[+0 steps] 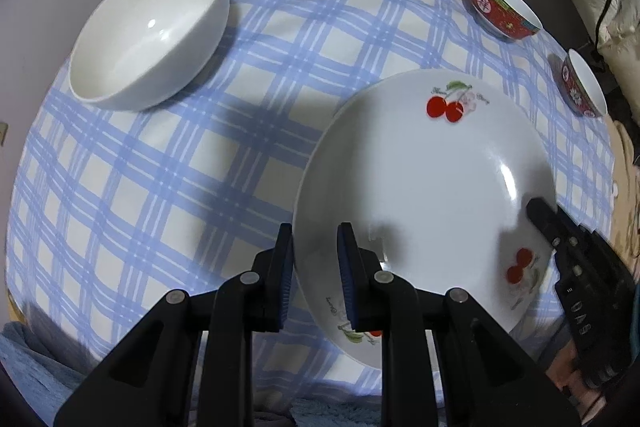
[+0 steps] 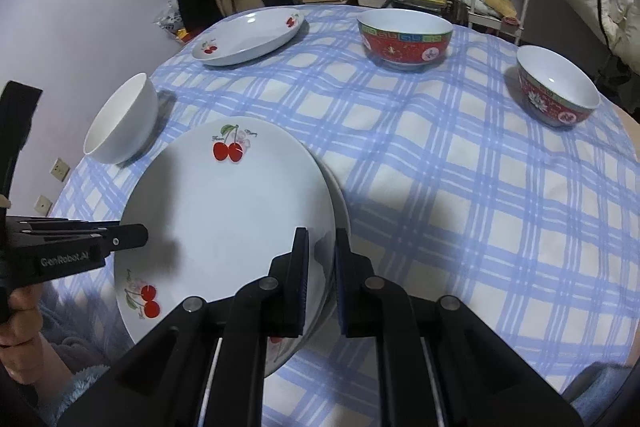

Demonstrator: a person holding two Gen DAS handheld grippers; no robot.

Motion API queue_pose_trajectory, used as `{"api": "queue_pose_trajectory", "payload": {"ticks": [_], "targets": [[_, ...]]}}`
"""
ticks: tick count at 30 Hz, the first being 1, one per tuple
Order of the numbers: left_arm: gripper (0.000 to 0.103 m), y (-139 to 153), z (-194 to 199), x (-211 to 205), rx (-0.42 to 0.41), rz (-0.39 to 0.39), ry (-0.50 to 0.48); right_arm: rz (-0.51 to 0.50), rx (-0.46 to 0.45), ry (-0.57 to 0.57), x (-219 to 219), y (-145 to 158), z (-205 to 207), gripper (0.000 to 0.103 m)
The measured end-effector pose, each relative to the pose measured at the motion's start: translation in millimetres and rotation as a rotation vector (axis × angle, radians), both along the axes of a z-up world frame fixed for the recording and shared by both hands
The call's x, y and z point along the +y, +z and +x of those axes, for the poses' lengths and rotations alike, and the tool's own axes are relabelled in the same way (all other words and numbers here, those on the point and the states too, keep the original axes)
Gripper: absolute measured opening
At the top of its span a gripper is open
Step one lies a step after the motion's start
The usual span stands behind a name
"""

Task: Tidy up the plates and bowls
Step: 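Lower the second plate onto the first plate and open both grippers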

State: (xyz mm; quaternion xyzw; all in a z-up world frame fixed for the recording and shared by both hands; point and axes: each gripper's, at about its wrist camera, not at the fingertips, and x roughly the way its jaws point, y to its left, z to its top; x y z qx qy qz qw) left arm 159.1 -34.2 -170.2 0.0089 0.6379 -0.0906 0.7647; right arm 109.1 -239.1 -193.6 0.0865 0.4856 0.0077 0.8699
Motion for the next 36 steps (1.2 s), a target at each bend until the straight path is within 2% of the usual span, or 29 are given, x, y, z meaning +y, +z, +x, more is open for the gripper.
{"api": "queue_pose_trajectory", "payload": {"ticks": [6, 12, 19, 23, 26, 36], "targets": [[0.021, -6, 2, -4, 0.003, 0.028, 0.001, -0.024, 0.006, 0.006, 3, -6, -1, 0.013], [0.020, -7, 2, -3, -0.002, 0.021, 0.011, -0.003, 0.006, 0.007, 0, -7, -1, 0.013], [0.020, -1, -1, -5, -0.040, 0.050, -0.003, 0.015, 0.002, -0.001, -1, -7, -1, 0.013], [0.020, -1, 0, -1, -0.039, 0.050, 0.012, -0.028, 0.012, -0.019, -3, -9, 0, 0.013], [0.020, -2, 0, 1, -0.034, 0.054, 0.016, 0.010, 0.020, -0.026, -8, -13, 1, 0.013], [0.020, -2, -4, 2, -0.036, 0.070, 0.018, 0.013, 0.029, -0.034, -11, -13, -1, 0.013]]}}
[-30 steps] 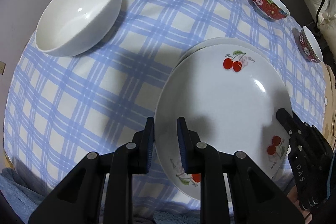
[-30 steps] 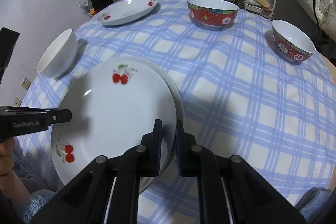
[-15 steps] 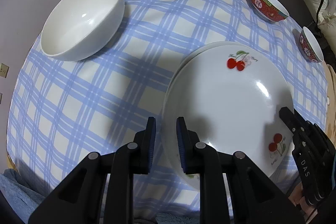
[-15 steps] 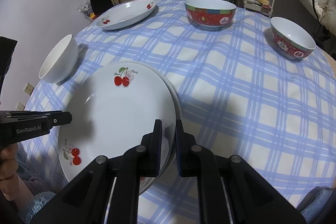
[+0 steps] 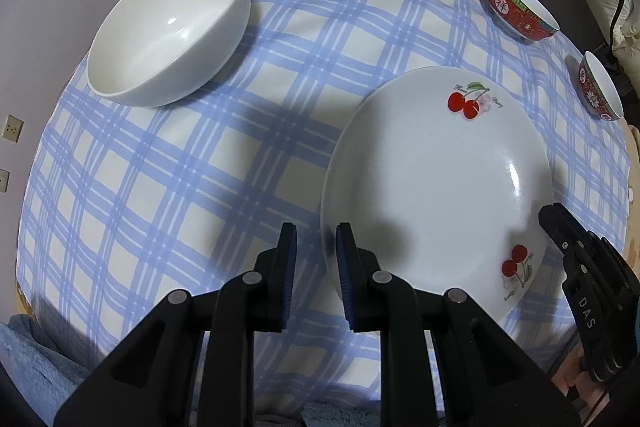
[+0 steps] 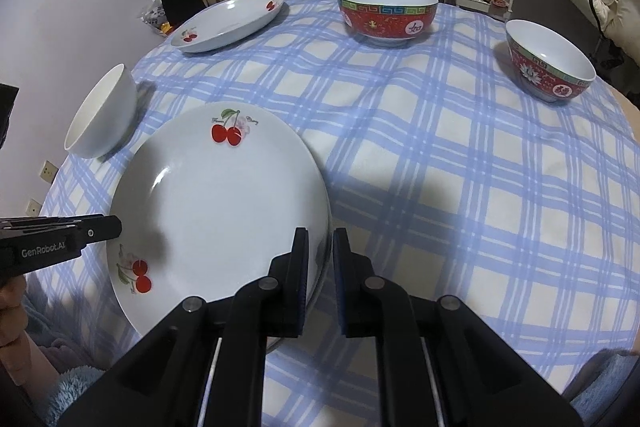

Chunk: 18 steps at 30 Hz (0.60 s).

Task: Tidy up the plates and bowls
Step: 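Lower the second plate onto the first plate and open both grippers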

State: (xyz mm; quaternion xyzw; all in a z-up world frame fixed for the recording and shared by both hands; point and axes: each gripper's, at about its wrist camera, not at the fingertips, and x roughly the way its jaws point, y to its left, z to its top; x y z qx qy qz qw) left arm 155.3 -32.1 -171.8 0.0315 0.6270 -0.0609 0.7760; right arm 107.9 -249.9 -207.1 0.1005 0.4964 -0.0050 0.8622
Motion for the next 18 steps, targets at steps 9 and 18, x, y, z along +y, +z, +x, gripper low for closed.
{"api": "queue_pose_trajectory", "payload": {"ticks": [9, 18], "targets": [[0.021, 20, -11, 7, -0.063, -0.024, 0.010, 0.008, -0.040, -0.031, -5, 11, -8, 0.016], [0.038, 30, -12, -2, -0.131, 0.078, -0.037, -0.106, -0.057, -0.011, 3, 15, -4, 0.045]]}}
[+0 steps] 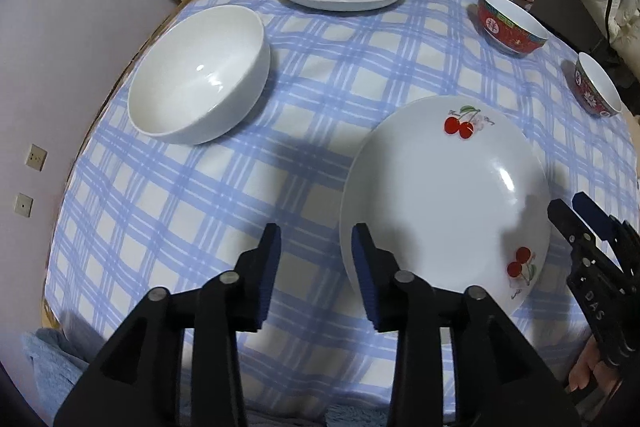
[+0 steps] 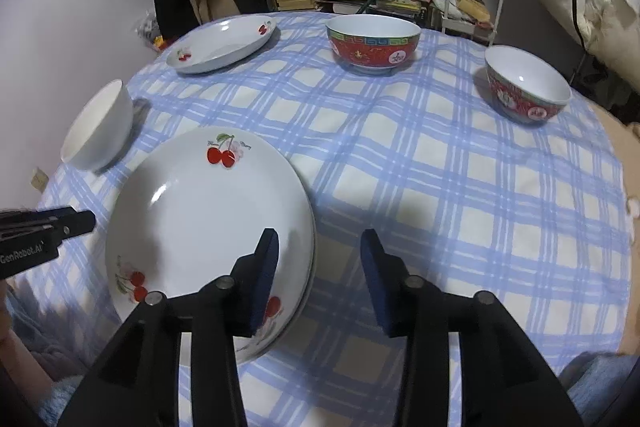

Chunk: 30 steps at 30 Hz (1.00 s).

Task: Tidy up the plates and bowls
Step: 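Withdraw both grippers up from the stacked plates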

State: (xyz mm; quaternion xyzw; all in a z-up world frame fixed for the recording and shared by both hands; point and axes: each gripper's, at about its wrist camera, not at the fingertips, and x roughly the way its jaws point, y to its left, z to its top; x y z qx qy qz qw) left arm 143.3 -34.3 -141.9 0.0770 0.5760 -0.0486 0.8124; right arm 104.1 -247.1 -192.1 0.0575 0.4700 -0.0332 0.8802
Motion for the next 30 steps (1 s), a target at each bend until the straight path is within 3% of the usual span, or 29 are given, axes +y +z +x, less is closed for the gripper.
{"api": "queue_pose_trajectory", "payload": {"ticks": [4, 6, 11, 13, 17, 24, 30], "targets": [[0.048, 8, 2, -5, -0.038, 0.029, -0.024, 0.002, 0.005, -0.001, -1, 1, 3, 0.048], [0.053, 16, 2, -7, -0.069, 0.043, -0.034, -0.002, -0.017, -0.012, -3, 5, 4, 0.054], [0.060, 42, 11, -4, -0.081, 0.011, -0.034, 0.018, -0.066, -0.024, -9, 21, 8, 0.084], [0.066, 52, 15, -2, -0.080, -0.017, -0.036, 0.053, -0.094, -0.006, -9, 29, 9, 0.088], [0.077, 78, 28, 6, -0.117, -0.026, -0.006, 0.030, -0.121, 0.037, 0, 44, 18, 0.097], [0.088, 104, 63, 26, -0.168, -0.021, 0.044, 0.004, -0.150, 0.122, 16, 73, 54, 0.101], [0.088, 103, 110, 45, -0.115, -0.057, 0.080, -0.030, -0.176, 0.173, 27, 91, 104, 0.103]]}}
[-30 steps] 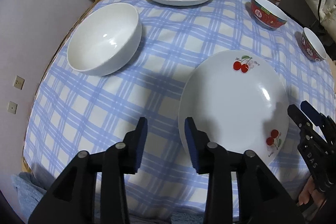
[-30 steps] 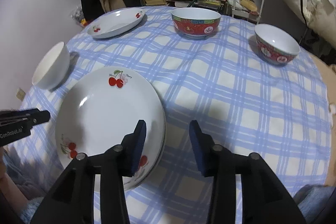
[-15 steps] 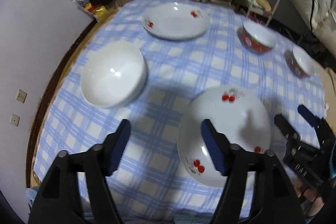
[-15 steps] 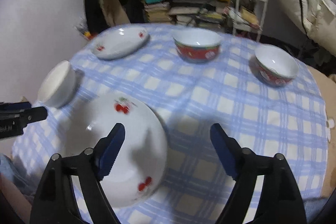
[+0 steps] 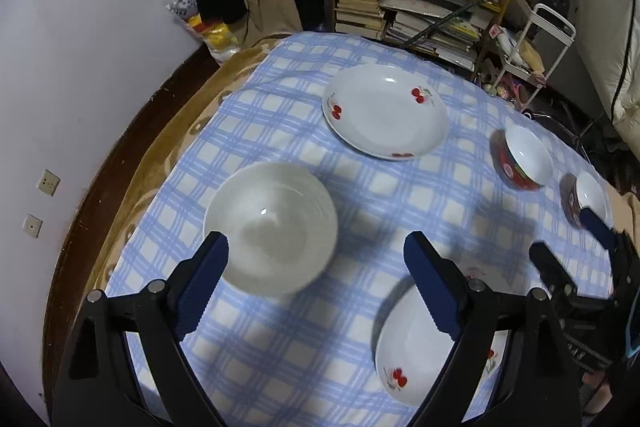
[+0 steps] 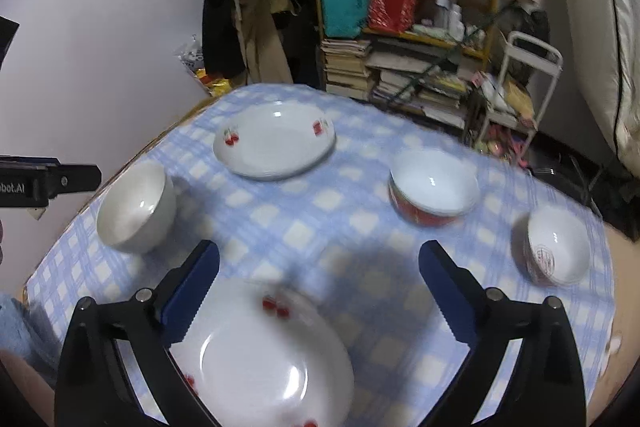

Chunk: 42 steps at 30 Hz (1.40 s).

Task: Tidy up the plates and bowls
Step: 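Withdraw both grippers up from the stacked plates, then reach both grippers to the rim of a third cherry plate and close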

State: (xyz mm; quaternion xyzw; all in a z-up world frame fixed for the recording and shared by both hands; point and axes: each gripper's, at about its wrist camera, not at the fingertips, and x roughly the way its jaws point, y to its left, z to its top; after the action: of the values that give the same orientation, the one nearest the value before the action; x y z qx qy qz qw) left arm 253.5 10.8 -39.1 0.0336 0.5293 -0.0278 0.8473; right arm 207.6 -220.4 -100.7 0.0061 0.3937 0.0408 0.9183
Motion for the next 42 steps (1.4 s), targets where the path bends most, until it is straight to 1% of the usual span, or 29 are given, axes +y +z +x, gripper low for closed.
{"api": "queue_pose_trajectory", "payload": {"ticks": [2, 5, 10, 12, 14, 17, 18, 21, 23, 26, 27, 28, 31, 32, 33, 36, 37, 38, 39, 41, 42], "targets": [[0.088, -3, 17, 5, 0.019, -0.004, 0.004, -0.019, -0.006, 0.014, 3, 5, 19, 0.103], [0.088, -11, 46, 13, 0.038, 0.008, 0.037, -0.038, -0.012, 0.025, 6, 13, 52, 0.103], [0.088, -35, 93, 20, 0.066, 0.015, 0.069, -0.059, 0.002, 0.045, 6, 9, 95, 0.103], [0.088, -46, 110, 22, 0.066, 0.007, 0.069, -0.057, 0.027, 0.055, 5, 2, 115, 0.103], [0.088, -57, 124, 23, 0.077, 0.007, 0.068, -0.027, 0.067, 0.066, 3, -8, 135, 0.103], [0.088, -69, 143, 24, 0.080, 0.009, 0.056, 0.017, 0.123, 0.042, -3, -26, 159, 0.103], [0.088, -72, 149, 25, 0.078, 0.009, 0.059, 0.051, 0.148, 0.038, -6, -34, 168, 0.103], [0.088, -81, 163, 27, 0.094, -0.046, 0.077, 0.092, 0.192, 0.004, -11, -50, 184, 0.103], [0.088, -89, 170, 25, 0.107, -0.080, 0.069, 0.116, 0.199, 0.003, -12, -55, 191, 0.103], [0.088, -99, 182, 18, 0.122, -0.106, 0.066, 0.116, 0.220, 0.001, -11, -67, 204, 0.103], [0.088, -104, 188, 15, 0.135, -0.103, 0.066, 0.113, 0.230, 0.002, -12, -70, 208, 0.102], [0.088, -109, 193, 13, 0.145, -0.096, 0.074, 0.111, 0.238, 0.002, -12, -73, 212, 0.098], [0.087, -117, 204, 9, 0.157, -0.081, 0.074, 0.105, 0.252, -0.001, -16, -79, 222, 0.092], [0.087, -120, 206, 8, 0.158, -0.070, 0.075, 0.113, 0.257, -0.009, -18, -81, 224, 0.087], [0.087, -122, 209, 7, 0.159, -0.065, 0.078, 0.118, 0.261, -0.011, -19, -82, 226, 0.085], [0.087, -128, 213, 6, 0.173, -0.064, 0.103, 0.128, 0.277, -0.011, -20, -88, 235, 0.074], [0.087, -130, 215, 6, 0.176, -0.067, 0.113, 0.123, 0.285, -0.007, -19, -90, 238, 0.068], [0.086, -132, 217, 6, 0.177, -0.065, 0.126, 0.120, 0.296, -0.007, -18, -93, 243, 0.063], [0.085, -133, 218, 7, 0.179, -0.061, 0.131, 0.120, 0.308, -0.008, -18, -95, 245, 0.062], [0.069, -137, 222, 7, 0.192, -0.057, 0.144, 0.148, 0.333, -0.020, -20, -101, 250, 0.057], [0.066, -139, 224, 6, 0.198, -0.057, 0.143, 0.156, 0.348, -0.030, -20, -104, 251, 0.055]]}}
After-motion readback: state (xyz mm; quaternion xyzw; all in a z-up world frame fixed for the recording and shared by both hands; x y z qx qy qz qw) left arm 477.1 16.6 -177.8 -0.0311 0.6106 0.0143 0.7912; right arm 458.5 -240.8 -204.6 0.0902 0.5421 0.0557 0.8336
